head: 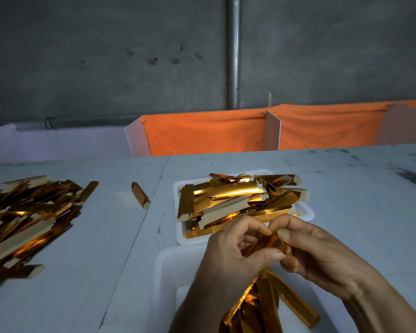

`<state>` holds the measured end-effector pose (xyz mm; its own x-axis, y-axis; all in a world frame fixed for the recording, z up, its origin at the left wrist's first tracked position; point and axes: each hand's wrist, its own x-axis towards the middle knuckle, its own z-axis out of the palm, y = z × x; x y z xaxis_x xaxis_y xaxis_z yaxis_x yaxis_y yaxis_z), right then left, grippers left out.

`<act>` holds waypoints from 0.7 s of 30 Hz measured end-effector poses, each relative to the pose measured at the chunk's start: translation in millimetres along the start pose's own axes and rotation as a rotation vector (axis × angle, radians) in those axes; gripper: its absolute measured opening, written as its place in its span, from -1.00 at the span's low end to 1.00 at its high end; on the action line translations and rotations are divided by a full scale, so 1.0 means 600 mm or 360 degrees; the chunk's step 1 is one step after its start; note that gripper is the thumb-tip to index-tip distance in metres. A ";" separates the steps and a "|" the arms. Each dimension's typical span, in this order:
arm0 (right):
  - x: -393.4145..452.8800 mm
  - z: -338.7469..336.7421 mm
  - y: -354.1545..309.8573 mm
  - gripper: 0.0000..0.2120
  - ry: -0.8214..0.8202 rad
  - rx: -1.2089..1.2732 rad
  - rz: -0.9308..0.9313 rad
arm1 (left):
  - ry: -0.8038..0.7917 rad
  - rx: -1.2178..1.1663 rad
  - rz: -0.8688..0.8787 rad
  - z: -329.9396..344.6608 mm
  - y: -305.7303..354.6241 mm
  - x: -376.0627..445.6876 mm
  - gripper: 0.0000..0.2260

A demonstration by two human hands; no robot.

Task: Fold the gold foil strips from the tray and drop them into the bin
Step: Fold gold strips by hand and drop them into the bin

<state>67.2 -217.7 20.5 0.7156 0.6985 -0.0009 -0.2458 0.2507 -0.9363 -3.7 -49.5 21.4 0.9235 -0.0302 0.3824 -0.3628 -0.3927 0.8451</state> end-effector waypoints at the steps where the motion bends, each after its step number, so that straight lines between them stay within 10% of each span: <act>1: 0.000 0.001 0.000 -0.82 0.0011 -0.0008 -0.0001 | 0.0007 0.0007 0.0008 -0.001 0.000 0.000 -0.81; 21: -0.001 -0.002 0.002 -0.66 -0.0017 0.0111 -0.0154 | 0.0059 -0.0134 0.0152 -0.001 -0.005 0.002 -0.80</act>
<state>67.5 -218.4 19.1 0.7311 0.6760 0.0927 -0.2209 0.3630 -0.9052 -1.5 -47.9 19.3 0.8795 -0.0290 0.4751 -0.4596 -0.3113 0.8318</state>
